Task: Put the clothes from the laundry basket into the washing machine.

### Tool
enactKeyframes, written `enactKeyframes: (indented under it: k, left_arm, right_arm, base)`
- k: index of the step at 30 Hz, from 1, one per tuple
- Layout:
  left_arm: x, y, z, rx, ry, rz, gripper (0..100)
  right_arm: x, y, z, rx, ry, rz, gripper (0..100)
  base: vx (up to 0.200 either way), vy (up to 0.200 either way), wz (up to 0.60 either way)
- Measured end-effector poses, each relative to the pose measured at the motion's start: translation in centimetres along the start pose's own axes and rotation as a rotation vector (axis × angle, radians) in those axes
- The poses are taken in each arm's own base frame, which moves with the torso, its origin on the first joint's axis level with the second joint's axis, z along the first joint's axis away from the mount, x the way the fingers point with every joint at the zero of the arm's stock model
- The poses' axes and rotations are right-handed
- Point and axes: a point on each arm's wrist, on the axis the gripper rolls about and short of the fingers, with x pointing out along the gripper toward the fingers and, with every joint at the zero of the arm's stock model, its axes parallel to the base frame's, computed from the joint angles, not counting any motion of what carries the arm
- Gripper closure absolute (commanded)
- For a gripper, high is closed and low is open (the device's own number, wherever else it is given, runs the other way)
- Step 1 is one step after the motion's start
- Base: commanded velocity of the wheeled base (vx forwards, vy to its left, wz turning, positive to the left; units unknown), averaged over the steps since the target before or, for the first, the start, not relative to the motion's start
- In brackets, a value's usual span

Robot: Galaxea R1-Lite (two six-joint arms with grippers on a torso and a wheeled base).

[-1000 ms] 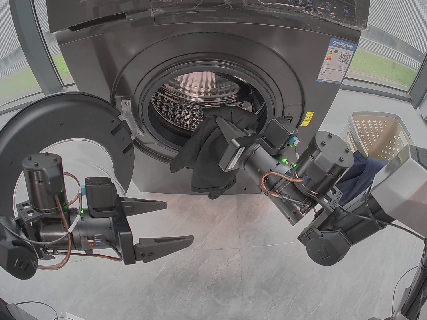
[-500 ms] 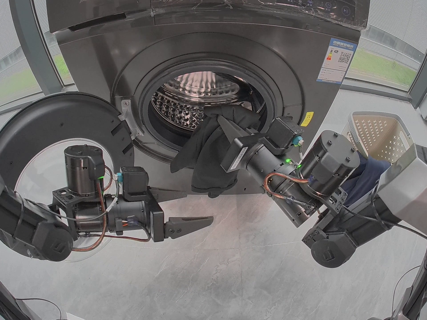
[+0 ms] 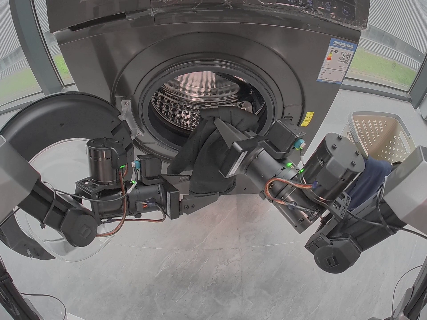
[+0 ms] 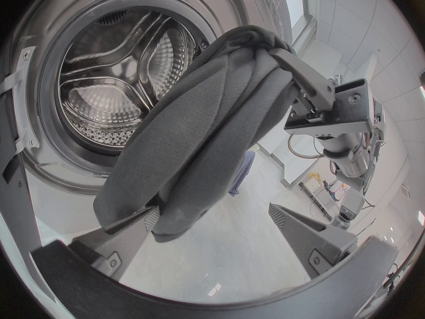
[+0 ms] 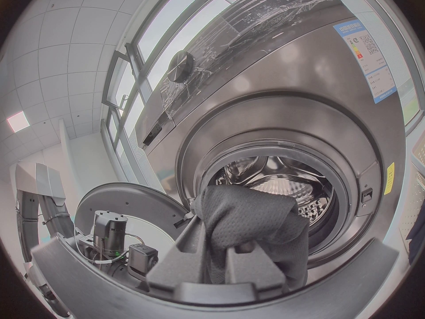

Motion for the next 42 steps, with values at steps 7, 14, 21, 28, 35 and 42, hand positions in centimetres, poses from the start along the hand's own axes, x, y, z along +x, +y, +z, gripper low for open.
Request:
enactKeyframes:
  k: [7, 14, 21, 28, 35, 42]
  left_arm:
    - [0.9, 0.7, 0.6, 0.015, -0.031, 0.03, 0]
    - [1.5, 0.1, 0.9, 0.017, -0.036, 0.009, 0]
    - [2.2, -2.0, 0.6, 0.009, -0.022, -0.054, 0]
    - [2.1, -3.9, 1.2, -0.051, -0.029, -0.104, 0]
    - [2.4, -4.2, 2.2, -0.06, -0.09, -0.105, 0]
    - [3.7, -3.4, 2.1, -0.049, -0.148, -0.018, 0]
  right_arm:
    - [-0.1, 0.2, -0.1, 0.002, 0.004, 0.005, 100]
    - [-0.1, 0.2, -0.2, 0.002, 0.009, 0.006, 100]
    - [-0.1, 0.2, -0.3, 0.001, 0.008, 0.005, 100]
    - [0.0, 0.1, -0.2, 0.001, 0.005, 0.002, 100]
    - [0.0, 0.0, -0.2, 0.002, 0.006, 0.001, 100]
    - [-0.1, 0.1, -0.3, 0.003, 0.009, 0.003, 100]
  base:
    - [0.0, 0.0, 0.0]
    - [0.0, 0.0, 0.0]
    - [0.0, 0.0, 0.0]
    - [0.0, 0.0, 0.0]
    - [0.0, 0.0, 0.0]
    - [0.0, 0.0, 0.0]
